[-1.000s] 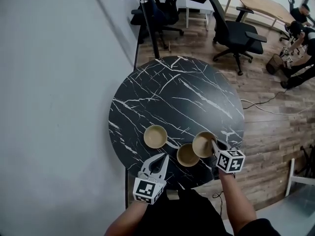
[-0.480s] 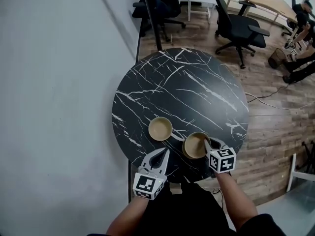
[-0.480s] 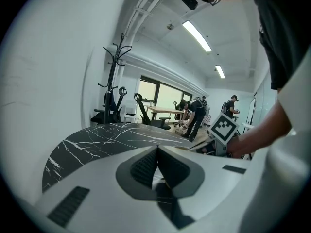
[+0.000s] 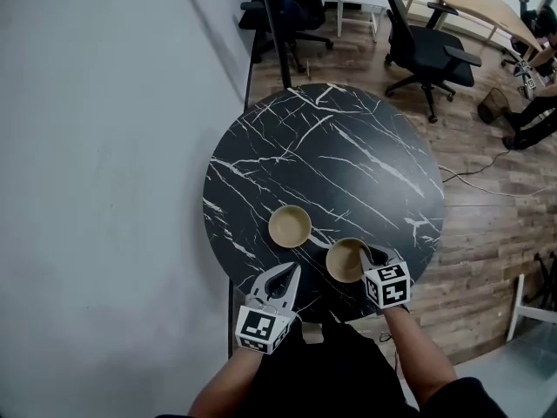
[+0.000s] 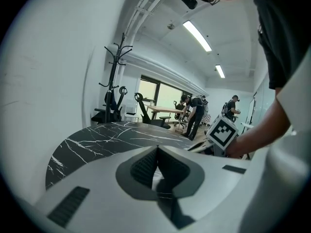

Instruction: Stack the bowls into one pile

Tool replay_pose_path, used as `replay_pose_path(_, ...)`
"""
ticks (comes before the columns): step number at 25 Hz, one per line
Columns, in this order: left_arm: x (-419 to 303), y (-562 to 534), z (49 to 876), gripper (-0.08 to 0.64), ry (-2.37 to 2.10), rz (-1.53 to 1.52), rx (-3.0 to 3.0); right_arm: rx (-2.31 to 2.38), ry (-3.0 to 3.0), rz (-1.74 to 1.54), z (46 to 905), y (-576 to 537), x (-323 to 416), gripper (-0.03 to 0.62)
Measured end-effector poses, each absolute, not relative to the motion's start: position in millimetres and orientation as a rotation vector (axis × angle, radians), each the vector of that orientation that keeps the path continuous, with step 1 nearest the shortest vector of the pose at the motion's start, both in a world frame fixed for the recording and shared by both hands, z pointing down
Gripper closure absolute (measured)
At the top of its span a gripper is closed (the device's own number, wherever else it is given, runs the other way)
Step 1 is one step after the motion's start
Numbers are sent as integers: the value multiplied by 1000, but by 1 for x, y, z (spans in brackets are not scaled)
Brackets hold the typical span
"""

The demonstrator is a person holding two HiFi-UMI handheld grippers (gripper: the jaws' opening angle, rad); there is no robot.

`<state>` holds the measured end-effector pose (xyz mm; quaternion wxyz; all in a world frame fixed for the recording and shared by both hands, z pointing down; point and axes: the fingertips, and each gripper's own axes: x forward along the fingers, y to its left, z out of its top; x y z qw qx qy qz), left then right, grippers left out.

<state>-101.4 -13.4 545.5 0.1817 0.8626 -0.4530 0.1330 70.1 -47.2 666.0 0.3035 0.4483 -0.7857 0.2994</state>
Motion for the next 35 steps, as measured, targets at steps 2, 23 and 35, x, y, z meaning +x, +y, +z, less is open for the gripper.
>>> replay_pose_path(2,-102,-13,545,546,-1279,375,2436,1176,-2073,771,667,-47,70,569)
replay_pose_path(23,-100,-9,542,546,-1260,383,2458,1255,-2045,678,659,-47,86,528)
replay_pose_path(35,-97,-16,530,546,-1271,372,2488,1336,-2219,555,585,-62,72,583)
